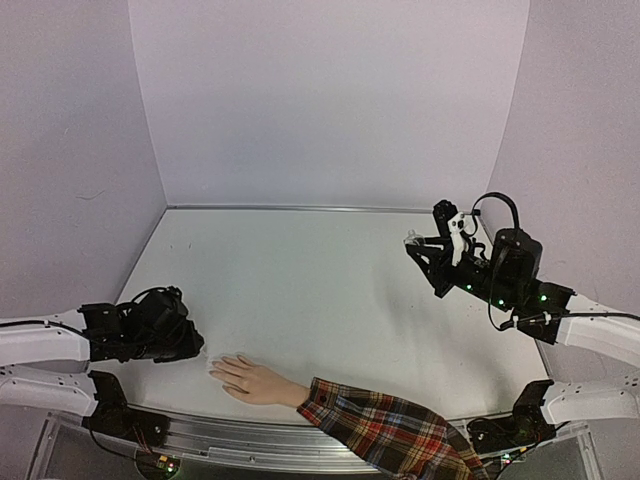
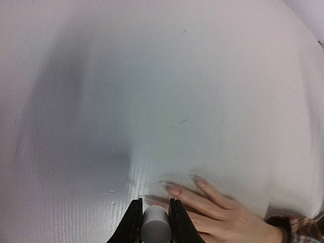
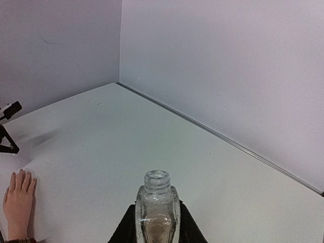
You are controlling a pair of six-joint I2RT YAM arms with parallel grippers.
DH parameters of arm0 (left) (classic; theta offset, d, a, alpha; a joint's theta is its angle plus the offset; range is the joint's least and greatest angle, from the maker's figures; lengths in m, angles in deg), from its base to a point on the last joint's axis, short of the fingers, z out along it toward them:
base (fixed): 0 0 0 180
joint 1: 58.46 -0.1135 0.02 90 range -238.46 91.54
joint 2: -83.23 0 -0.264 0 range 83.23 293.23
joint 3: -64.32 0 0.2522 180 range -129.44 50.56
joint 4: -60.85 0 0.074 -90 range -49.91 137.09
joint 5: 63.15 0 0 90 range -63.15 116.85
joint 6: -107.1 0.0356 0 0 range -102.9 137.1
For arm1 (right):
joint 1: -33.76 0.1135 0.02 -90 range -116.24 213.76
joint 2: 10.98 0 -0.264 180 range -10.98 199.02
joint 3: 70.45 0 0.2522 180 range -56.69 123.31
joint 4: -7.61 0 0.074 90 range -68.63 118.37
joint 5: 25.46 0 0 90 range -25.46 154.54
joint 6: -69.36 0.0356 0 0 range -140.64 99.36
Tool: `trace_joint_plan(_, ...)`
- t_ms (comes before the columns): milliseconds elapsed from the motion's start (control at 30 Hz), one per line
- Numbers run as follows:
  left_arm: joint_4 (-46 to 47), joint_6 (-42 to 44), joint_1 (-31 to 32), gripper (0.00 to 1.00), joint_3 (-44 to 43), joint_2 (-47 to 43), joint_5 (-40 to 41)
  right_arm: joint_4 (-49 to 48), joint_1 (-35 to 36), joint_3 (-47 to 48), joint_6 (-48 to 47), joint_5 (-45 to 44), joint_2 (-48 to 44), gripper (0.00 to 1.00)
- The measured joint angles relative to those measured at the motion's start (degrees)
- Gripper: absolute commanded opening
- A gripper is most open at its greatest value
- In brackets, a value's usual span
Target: Paint the nails
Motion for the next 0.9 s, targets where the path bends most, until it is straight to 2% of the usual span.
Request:
trace_joint_plan(200, -0.2, 6.4, 0.0, 0.0, -12.9, -0.1, 0.3, 0.4, -0.1, 0.0, -1.0, 4.1, 0.1, 0.0)
trace_joint_plan(533, 11.9, 27.5, 0.0, 0.0, -37.6, 16.9, -10.9, -1.0, 0.9, 6.8, 1.1, 22.8, 9.9, 0.0)
trace_joint_plan(667, 15.6, 32.1, 0.0, 0.0, -41.6, 19.3, -16.1, -3.0, 3.0, 8.4, 1.3, 28.4, 13.0, 0.0)
trace_joint_plan(900, 20.4, 34.8, 0.0, 0.0, -42.6, 19.7, -24.9, -6.6, 6.1, 13.2, 1.7, 33.7, 19.7, 0.0)
